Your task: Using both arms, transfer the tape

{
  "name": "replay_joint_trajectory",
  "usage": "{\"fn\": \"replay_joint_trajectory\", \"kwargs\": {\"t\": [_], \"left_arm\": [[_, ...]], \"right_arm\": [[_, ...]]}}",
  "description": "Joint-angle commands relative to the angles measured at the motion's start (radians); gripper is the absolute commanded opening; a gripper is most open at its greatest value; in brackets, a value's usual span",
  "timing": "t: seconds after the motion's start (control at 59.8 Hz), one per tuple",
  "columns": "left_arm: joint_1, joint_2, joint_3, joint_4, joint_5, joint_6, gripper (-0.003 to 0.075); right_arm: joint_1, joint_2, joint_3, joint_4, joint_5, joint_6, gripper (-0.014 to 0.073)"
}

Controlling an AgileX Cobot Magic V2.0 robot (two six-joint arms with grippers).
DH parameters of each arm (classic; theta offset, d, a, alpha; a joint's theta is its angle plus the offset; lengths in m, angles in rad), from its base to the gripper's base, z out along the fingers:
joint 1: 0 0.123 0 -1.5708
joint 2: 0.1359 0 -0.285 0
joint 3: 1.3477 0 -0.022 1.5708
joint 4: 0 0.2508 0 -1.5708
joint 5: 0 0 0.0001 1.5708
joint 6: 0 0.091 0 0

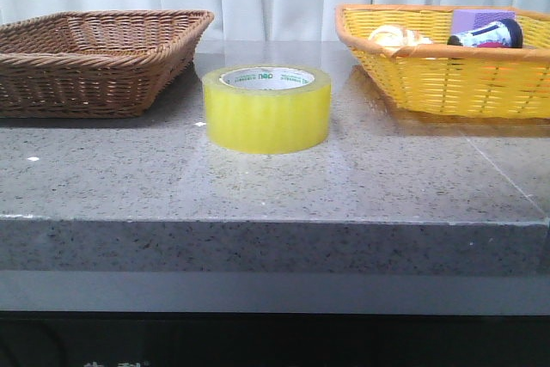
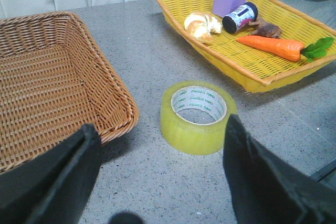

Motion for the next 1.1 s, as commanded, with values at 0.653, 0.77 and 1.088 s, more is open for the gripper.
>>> {"fn": "replay_joint_trajectory", "kwargs": {"t": [0.653, 0.77, 1.088], "left_arm": [[-0.100, 0.430, -0.469, 0.028, 0.335, 0.210, 0.0540], [-0.150, 0.559, -0.570, 0.028, 0.394, 0.258, 0.0536], [-0.198, 0.913, -0.896, 0.024, 0.650, 0.319, 0.0536]], "right_arm": [[-0.006, 0.009, -0.002, 0.022, -0.072, 0.000, 0.0454], [-0.006, 0.009, -0.002, 0.022, -0.072, 0.000, 0.0454], [-0.006, 0.009, -0.002, 0.022, -0.072, 0.000, 0.0454]]}}
